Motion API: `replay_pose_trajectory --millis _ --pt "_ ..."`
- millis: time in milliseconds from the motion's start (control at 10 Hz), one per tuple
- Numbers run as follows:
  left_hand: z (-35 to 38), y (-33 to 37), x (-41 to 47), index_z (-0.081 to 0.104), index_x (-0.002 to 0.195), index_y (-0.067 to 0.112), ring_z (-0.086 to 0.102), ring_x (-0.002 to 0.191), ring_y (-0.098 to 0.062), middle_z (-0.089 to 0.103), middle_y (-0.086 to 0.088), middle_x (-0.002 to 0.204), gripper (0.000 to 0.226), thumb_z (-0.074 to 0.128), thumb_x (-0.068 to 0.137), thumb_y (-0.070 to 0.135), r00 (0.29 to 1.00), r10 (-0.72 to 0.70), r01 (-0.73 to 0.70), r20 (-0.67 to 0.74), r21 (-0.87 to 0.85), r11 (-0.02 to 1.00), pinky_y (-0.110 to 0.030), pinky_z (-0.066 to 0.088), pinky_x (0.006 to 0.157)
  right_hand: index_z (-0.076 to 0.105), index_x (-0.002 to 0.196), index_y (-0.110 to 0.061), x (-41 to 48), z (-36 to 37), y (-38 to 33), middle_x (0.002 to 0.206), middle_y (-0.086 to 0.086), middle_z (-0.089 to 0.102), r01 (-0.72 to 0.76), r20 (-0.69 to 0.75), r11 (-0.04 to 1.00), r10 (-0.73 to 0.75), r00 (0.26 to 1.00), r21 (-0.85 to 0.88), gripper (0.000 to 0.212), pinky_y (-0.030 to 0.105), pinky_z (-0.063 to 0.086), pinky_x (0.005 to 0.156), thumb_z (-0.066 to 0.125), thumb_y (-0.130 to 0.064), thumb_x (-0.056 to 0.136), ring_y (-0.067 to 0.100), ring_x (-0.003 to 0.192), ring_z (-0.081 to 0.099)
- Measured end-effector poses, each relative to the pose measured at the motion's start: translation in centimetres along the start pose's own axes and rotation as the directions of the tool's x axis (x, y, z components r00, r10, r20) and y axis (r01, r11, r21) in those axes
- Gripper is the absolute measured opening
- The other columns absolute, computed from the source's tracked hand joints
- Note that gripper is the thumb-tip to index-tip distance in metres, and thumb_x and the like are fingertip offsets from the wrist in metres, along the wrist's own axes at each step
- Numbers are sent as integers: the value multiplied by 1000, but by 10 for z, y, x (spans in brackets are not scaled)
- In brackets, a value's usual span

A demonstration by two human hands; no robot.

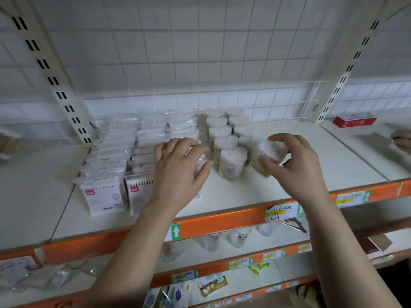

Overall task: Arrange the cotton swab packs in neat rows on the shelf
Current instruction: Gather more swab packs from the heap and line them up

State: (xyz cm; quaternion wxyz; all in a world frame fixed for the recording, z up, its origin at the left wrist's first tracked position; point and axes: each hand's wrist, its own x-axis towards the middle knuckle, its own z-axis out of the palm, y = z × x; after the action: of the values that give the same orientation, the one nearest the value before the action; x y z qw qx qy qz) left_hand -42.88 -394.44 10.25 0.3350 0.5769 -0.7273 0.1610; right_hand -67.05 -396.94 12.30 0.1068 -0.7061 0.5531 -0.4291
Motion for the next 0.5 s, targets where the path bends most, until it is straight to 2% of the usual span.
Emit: replay_pose_trajectory --millis 100,200,500 --pt "2 3 0 68 105 25 54 102 -18 61 6 106 29 52 87 42 1000 -9 9 10 18 1000 -35 29 89 60 111 -22 1 8 11 101 -5 52 -4 61 999 6 998 -35 43 21 39 69 76 -21 71 17 88 52" --pt "4 6 0 68 104 25 56 100 -20 62 5 104 28 54 87 41 1000 -16 16 10 37 999 -36 30 88 56 114 -17 0 22 25 104 -1 52 -13 134 998 22 991 -67 47 27 35 74 75 -21 72 24 97 51" --pt "4 6 -2 68 104 25 55 100 -20 61 6 104 28 54 86 41 999 -42 42 1 81 996 -37 30 87 50 108 -13 10 32 29 99 0 50 -28 153 999 32 988 -31 43 28 29 66 75 -22 74 23 89 47"
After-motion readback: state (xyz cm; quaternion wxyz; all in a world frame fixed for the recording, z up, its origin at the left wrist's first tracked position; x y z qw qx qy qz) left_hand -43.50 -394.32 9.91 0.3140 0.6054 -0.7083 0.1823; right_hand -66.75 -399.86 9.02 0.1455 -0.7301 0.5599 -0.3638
